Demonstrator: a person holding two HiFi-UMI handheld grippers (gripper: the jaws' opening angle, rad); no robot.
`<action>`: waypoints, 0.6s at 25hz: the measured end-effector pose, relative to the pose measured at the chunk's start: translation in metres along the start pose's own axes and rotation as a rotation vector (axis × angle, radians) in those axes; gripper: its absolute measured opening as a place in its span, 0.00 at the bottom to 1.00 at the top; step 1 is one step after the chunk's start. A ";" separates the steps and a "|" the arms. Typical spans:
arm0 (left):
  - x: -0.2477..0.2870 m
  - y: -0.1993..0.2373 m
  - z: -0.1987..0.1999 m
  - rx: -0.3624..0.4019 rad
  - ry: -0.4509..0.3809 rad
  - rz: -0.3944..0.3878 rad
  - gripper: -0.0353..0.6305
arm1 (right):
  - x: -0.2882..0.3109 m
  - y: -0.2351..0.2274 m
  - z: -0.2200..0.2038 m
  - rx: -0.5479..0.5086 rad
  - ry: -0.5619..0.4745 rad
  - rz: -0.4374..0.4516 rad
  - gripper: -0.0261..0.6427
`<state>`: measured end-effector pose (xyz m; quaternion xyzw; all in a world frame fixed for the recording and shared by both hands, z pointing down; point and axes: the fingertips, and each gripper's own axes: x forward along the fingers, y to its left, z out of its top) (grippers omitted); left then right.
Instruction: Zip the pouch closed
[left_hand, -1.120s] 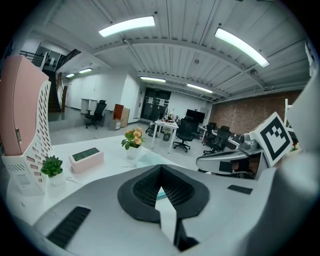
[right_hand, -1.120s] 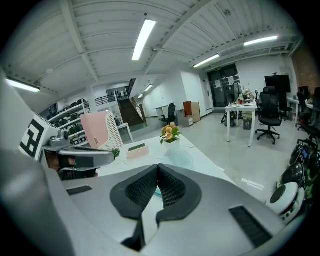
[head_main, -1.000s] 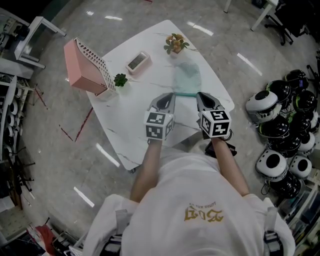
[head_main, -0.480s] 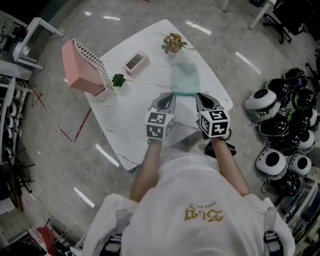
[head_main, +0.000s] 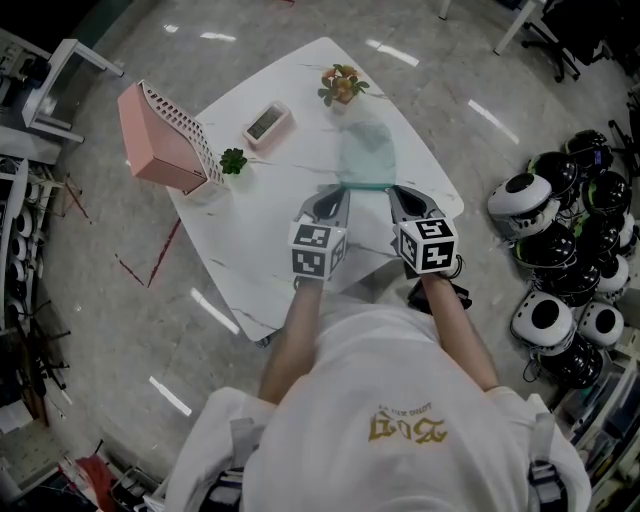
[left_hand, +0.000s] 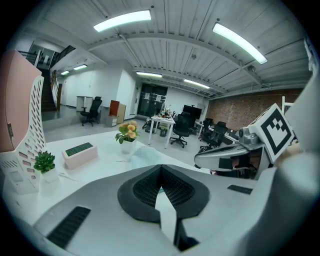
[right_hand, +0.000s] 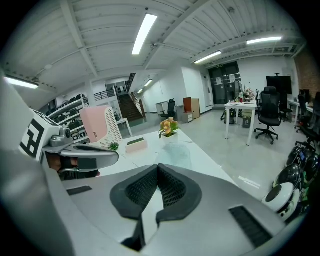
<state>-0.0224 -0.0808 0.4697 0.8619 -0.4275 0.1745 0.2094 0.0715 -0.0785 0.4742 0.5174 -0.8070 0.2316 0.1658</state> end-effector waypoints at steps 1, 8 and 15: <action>0.000 0.000 0.000 0.000 0.001 0.000 0.08 | 0.000 -0.001 0.000 0.003 0.001 -0.001 0.06; 0.002 0.000 -0.001 -0.005 0.000 -0.001 0.08 | 0.000 -0.004 -0.001 0.007 0.003 -0.005 0.06; 0.005 0.003 -0.002 -0.008 0.008 0.001 0.08 | 0.004 -0.008 -0.001 0.014 0.010 -0.006 0.06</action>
